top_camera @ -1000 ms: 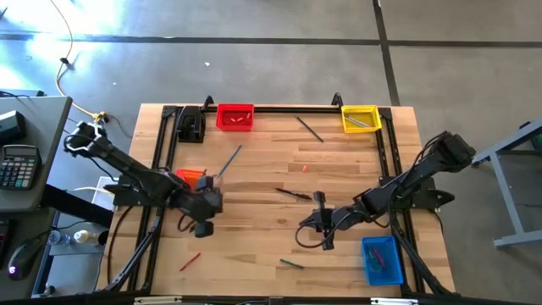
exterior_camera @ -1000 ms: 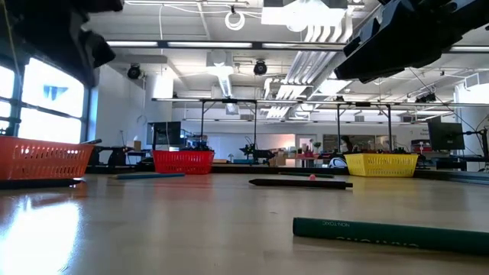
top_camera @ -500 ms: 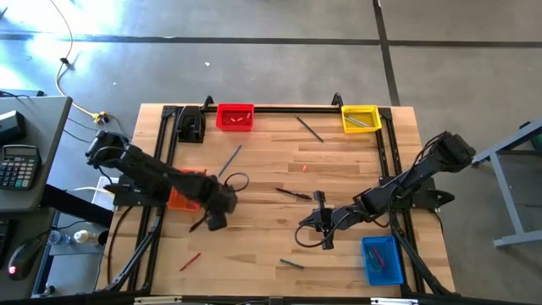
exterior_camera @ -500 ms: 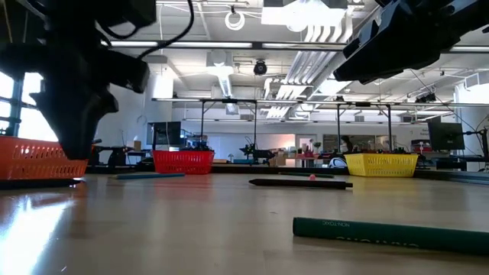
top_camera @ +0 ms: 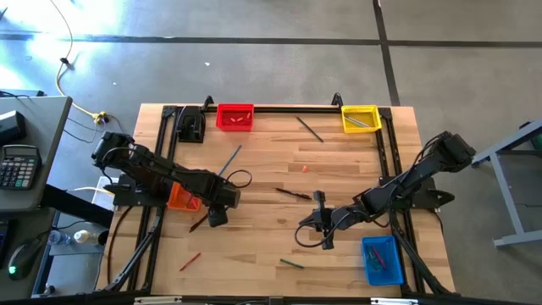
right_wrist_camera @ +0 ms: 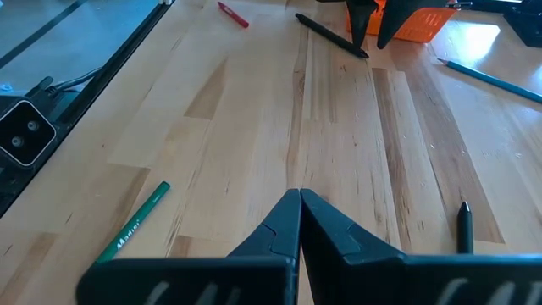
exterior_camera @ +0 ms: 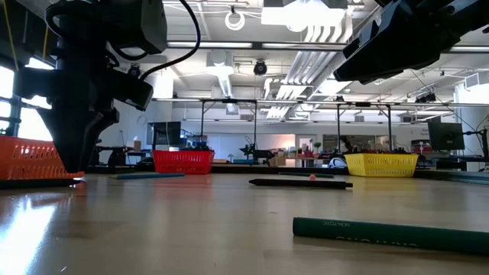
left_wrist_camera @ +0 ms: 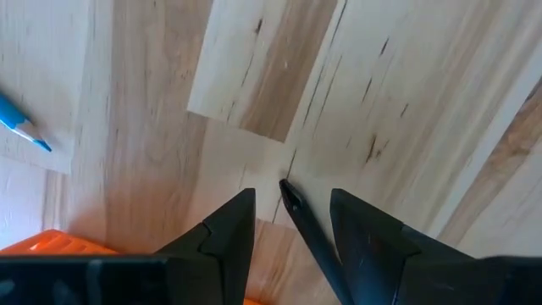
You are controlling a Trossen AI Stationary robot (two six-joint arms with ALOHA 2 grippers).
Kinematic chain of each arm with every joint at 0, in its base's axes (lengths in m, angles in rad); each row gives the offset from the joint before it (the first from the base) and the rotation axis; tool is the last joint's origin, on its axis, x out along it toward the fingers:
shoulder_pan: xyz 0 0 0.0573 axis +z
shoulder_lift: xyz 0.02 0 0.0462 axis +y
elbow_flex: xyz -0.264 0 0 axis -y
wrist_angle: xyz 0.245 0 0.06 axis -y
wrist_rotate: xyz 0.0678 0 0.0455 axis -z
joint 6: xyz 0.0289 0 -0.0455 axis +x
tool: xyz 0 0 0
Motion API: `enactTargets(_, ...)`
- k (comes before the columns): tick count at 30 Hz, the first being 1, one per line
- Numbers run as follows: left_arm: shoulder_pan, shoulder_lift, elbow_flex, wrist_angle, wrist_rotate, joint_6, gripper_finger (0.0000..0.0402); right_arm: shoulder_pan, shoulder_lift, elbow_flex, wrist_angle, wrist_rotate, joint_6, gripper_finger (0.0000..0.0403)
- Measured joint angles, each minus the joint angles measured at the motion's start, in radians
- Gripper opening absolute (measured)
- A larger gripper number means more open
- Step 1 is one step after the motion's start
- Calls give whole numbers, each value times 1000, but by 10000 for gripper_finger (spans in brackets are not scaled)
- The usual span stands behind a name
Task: Sort crayons/erasers/pens/pencils in bins
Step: Put the black pen into the yellow basket
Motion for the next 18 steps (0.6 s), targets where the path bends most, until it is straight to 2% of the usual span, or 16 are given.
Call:
enactTargets(8, 1, 8, 0, 11, 34, 2, 144, 0, 0, 0, 0, 0, 2, 0)
enactTargets(18, -1, 93, 4, 17, 27, 54, 111, 0, 0, 0, 0, 0, 2, 0)
